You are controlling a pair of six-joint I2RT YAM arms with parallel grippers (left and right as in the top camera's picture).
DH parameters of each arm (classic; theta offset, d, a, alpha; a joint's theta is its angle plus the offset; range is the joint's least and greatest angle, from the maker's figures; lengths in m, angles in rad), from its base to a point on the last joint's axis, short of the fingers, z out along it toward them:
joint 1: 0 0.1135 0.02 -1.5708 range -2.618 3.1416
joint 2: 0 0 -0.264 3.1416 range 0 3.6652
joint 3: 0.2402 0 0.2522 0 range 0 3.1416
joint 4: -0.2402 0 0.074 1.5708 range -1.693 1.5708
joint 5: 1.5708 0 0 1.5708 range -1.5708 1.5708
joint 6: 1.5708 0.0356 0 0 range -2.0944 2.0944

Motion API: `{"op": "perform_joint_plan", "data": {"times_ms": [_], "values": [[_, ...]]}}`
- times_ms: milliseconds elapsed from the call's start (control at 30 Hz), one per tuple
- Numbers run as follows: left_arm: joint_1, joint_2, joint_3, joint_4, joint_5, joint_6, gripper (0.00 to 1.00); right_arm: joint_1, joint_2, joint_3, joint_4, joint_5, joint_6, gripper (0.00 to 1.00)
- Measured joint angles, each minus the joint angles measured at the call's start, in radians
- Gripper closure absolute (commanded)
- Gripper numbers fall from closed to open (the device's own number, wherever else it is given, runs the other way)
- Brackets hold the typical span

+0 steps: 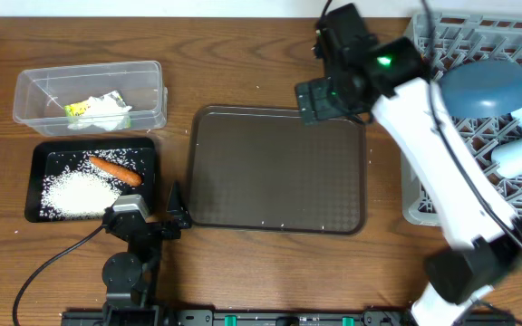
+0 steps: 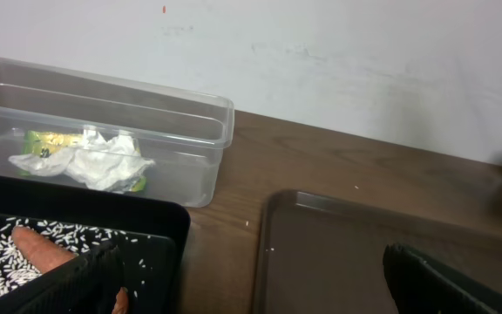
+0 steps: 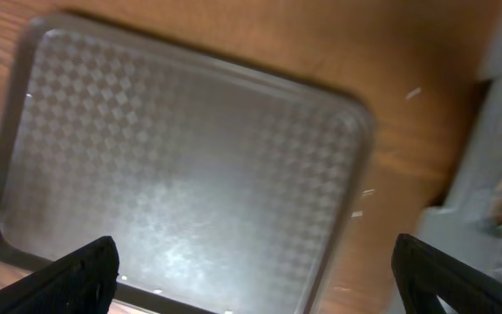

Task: Sort waste into correct bins and load items into the dishwasher rack

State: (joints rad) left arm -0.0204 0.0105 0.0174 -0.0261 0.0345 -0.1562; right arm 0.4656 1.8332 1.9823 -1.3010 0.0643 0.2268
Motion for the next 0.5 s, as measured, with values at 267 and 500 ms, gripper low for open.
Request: {"op": "perform_joint_plan", "data": {"times_ms": [267,500], "values": [[0.000,0.000,0.000,0.000,0.000,0.000,0.02,-0.004,-0.179,-0.003,0.016,0.051,-0.095,0.01],[0.000,0.000,0.003,-0.004,0.000,0.000,0.02,-0.048,-0.406,-0.250,0.257,0.055,-0.114,0.01]]}}
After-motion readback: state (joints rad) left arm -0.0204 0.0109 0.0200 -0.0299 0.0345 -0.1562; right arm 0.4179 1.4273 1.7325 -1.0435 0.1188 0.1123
